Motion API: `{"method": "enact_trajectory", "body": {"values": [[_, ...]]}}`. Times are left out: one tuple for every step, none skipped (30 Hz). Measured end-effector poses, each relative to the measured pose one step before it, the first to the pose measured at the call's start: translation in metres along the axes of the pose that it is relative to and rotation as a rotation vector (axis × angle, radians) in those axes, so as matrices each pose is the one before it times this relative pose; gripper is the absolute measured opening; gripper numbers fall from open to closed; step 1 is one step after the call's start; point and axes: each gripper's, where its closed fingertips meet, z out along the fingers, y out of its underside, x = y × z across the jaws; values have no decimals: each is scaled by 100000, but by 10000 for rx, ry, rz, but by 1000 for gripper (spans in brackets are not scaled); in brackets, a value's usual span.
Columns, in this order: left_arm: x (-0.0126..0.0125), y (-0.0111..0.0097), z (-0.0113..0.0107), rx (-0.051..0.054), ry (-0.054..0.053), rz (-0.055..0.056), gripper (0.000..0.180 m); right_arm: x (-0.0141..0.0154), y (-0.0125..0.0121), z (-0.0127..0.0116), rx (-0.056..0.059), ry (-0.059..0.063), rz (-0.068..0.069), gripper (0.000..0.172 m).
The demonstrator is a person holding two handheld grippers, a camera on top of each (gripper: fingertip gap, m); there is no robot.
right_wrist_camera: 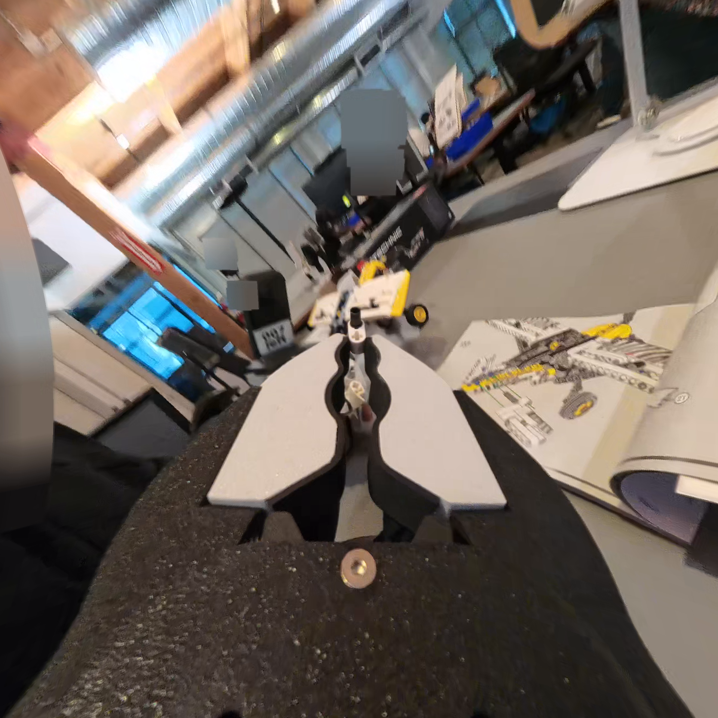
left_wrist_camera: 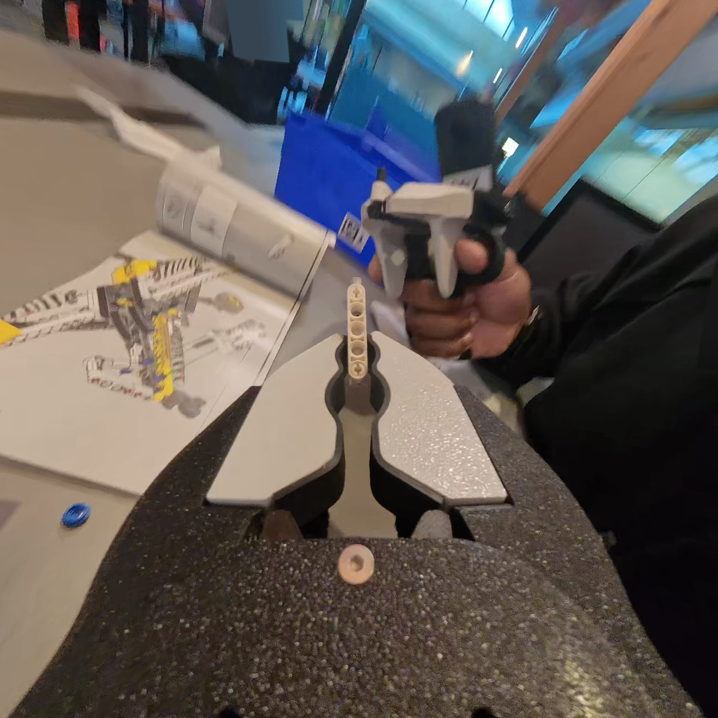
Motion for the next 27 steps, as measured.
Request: {"method": "enact_trajectory", "body": {"values": [[-67, 934, 168, -744, -214, 270, 8, 162, 654, 212, -435, 85, -190, 7], [110, 1150, 242, -886, -152, 368, 8, 189, 771, 243, -524, 98, -149, 7], [46, 1562, 367, -1112, -188, 407, 8, 198, 652, 206, -424, 161, -195, 7], [-51, 1611, 442, -1141, -217, 296, 9, 106, 730, 263, -463, 138, -304, 7], [-55, 1190, 446, -826, -226, 197, 8, 47, 890, 329, -595, 121, -327, 7], [153, 796, 353, -570, -48, 113, 9, -19, 660, 292, -390, 80, -240, 7], [2, 370, 203, -301, -76, -21, 9, -86, 570, 256, -337, 36, -153, 8], [-219, 57, 59, -53, -187, -54, 10, -69, 496, 230, -309, 58, -155, 7], [-109, 32, -48, -2, -72, -32, 13, -74, 228, 143, -149, 72, -177, 7], [-52, -24, -102, 47, 9, -33, 15, -178, 59, 64, -55, 1, -179, 7], [-107, -175, -155, 137, -15, -49, 20, -193, -26, 20, -18, -42, -128, 7], [-55, -308, -239, 205, 13, -41, 26, -128, -103, -18, 45, -59, -14, 7], [190, -483, -343, 277, 165, 3, 28, -194, -187, -67, 119, -176, 124, 7], [257, -713, -442, 416, 202, 25, 29, -299, -278, -90, 180, -332, 264, 7], [131, -1023, -543, 630, 113, 20, 29, -365, -404, -123, 275, -436, 362, 7], [70, -1288, -611, 814, 101, -30, 29, -423, -456, -134, 318, -489, 419, 7], [59, -1390, -567, 914, 160, -156, 29, -398, -425, -111, 318, -484, 446, 7], [78, -1391, -522, 960, 232, -303, 28, -319, -369, -97, 301, -409, 420, 7], [209, -1237, -418, 911, 337, -414, 26, -239, -298, -58, 290, -335, 359, 7], [327, -1035, -277, 811, 404, -431, 24, -286, -226, -14, 248, -340, 308, 7], [317, -745, -110, 638, 352, -370, 21, -336, -109, 39, 186, -348, 283, 7], [96, -447, -7, 425, 162, -261, 20, -279, -13, 80, 107, -277, 237, 7], [81, -230, 45, 258, 115, -132, 18, -176, 96, 106, 22, -165, 130, 7], [253, -141, 73, 173, 198, -85, 16, -105, 213, 122, -69, -87, 12, 7], [242, -132, 63, 146, 188, -117, 14, -67, 244, 114, -119, -15, -103, 7], [136, -13, 61, 67, 138, -142, 11, -20, 213, 99, -121, 53, -203, 7], [86, 59, 48, -6, 119, -141, 9, -36, 124, 70, -90, 80, -245, 7]]}}
